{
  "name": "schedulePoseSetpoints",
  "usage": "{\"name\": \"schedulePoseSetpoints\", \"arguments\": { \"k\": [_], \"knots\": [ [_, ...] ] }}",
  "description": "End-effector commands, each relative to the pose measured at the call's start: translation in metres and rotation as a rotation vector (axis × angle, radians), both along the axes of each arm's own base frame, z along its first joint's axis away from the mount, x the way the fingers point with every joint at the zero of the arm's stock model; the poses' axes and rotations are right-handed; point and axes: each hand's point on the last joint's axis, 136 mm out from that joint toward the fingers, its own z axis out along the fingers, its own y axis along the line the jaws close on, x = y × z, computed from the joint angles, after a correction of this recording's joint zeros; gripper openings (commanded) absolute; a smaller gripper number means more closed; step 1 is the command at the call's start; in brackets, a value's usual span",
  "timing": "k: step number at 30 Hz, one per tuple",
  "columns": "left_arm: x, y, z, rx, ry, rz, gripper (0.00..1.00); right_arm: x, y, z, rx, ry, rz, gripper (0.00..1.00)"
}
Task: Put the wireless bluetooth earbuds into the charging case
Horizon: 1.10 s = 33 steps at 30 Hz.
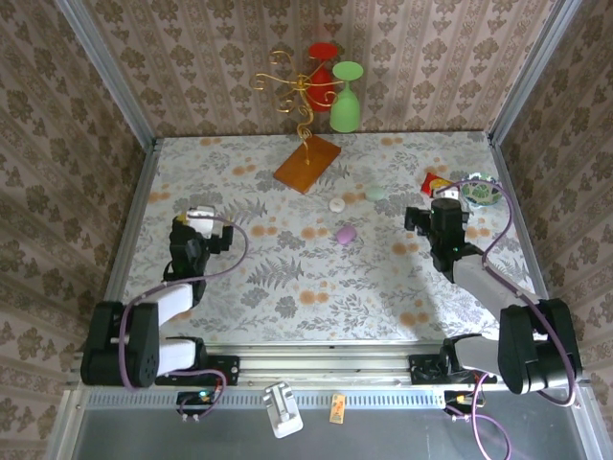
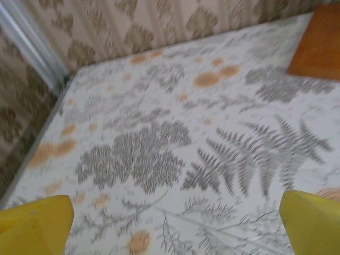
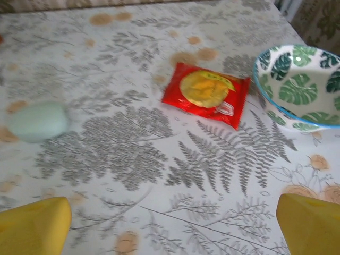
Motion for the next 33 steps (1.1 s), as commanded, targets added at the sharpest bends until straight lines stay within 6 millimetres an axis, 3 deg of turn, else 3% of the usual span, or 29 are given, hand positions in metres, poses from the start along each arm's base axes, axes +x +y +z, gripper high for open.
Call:
{"name": "schedulePoseSetpoints", "arguments": {
  "k": [1,3,6,9,11,21,33],
  "knots": [
    [0.014,0.010,0.007,-0.062,-0.095,0.033,1.00,0.010,-0.008,0.000,0.001,-0.124,0.022,1.00],
    [0.023,0.018,-0.009,-0.096,-0.066,0.051,1.00,0.014,-0.009,-0.001,0.016,-0.200,0.038,1.00],
    [0.028,0.024,-0.011,-0.138,-0.033,0.059,1.00,0.023,0.000,0.000,0.028,-0.217,0.109,1.00],
    [0.034,0.032,-0.016,-0.141,-0.015,0.095,1.00,0.032,0.006,-0.028,0.045,-0.165,0.155,1.00],
    [0.032,0.032,-0.020,-0.141,0.009,0.102,1.00,0.031,0.010,-0.030,0.044,-0.171,0.181,1.00],
    [0.037,0.019,-0.019,-0.090,0.023,0.056,1.00,0.032,0.010,-0.030,0.037,-0.176,0.174,1.00],
    [0.037,0.018,-0.020,-0.090,0.028,0.055,1.00,0.031,0.011,-0.032,0.033,-0.171,0.175,1.00]
  ]
}}
